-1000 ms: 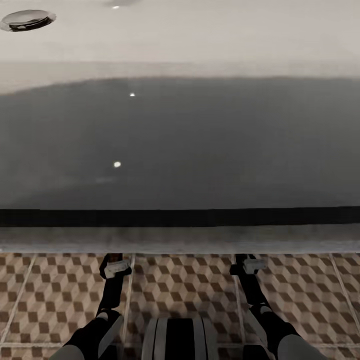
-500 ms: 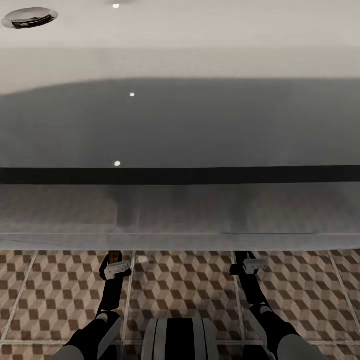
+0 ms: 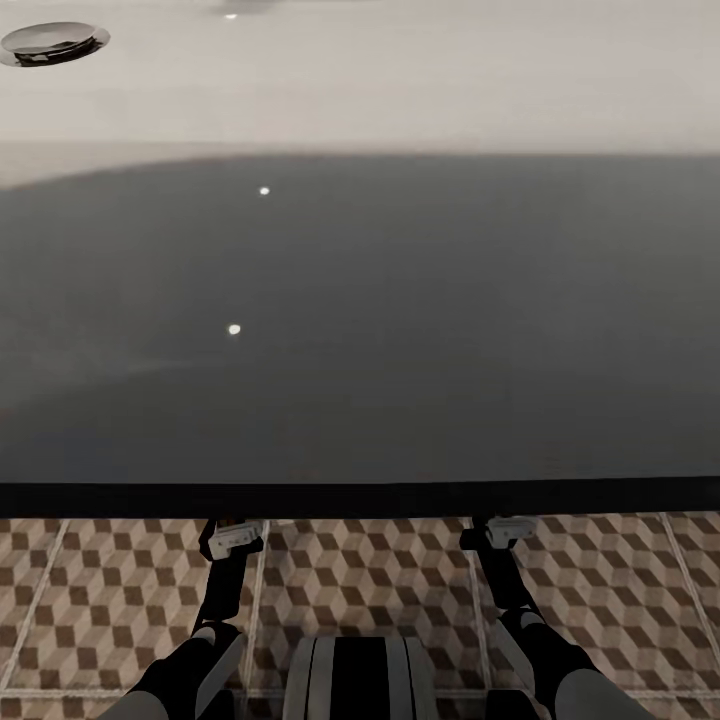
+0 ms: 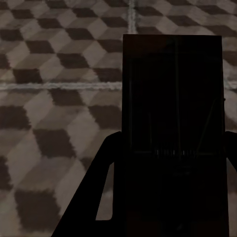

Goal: Take the four mousetraps from the cabinet in the bathroom and place them on the bathroom floor. Make sure all four end up on the same floor surface, and ensure that at least two of them are either under or directly next to the same bathroom sink.

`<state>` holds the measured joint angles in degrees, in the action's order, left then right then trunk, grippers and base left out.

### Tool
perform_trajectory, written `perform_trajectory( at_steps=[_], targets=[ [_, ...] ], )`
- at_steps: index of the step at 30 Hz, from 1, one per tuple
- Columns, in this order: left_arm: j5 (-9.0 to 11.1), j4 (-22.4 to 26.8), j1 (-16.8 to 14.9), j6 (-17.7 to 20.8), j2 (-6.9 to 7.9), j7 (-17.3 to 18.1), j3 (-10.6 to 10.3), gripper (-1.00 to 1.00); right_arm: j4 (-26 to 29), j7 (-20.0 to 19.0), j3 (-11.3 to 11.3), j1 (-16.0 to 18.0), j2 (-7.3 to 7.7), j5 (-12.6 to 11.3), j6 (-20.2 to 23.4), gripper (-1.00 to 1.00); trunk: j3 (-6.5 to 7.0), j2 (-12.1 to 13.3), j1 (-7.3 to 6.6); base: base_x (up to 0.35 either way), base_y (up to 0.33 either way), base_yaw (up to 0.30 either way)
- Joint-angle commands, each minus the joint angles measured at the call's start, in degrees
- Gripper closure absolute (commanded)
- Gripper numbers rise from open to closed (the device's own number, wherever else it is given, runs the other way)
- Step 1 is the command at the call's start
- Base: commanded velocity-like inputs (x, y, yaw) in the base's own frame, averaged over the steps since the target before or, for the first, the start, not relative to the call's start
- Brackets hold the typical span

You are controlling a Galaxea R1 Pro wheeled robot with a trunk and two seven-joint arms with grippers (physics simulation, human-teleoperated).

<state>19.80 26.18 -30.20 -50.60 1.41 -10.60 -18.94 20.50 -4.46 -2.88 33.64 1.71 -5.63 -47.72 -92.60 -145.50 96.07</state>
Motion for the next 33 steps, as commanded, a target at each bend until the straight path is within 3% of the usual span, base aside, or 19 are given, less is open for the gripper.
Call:
perform_trajectory(
  at_steps=[1, 19, 26, 33],
  targets=[
    [-0.11, 0.01, -0.03, -0.12, 0.07, -0.83, -0.49, 1.00, -0.07, -0.46, -0.28, 0.03, 0.05, -0.69, -0.18, 1.00, -0.03, -0.01, -0.01, 0.001, 0.000, 0.000],
    [-0.07, 0.01, -0.03, -0.11, -0.02, -0.73, -0.53, 1.00, -0.11, -0.41, -0.16, 0.03, 0.05, -0.85, -0.23, 1.00, -0.03, -0.01, -0.01, 0.000, 0.000, 0.000],
    [-0.09, 0.01, -0.03, -0.11, 0.01, -0.76, -0.53, 1.00, -0.11, -0.42, 4.07, 0.03, 0.05, -0.87, -0.12, 1.00, -0.03, -0.01, -0.01, 0.000, 0.000, 0.000],
    [-0.03, 0.00, -0.03, -0.19, -0.02, -0.57, -0.50, 1.00, -0.11, -0.46, 5.26, 0.03, 0.05, -0.80, -0.03, 1.00, -0.03, -0.01, -0.01, 0.000, 0.000, 0.000]
  ],
)
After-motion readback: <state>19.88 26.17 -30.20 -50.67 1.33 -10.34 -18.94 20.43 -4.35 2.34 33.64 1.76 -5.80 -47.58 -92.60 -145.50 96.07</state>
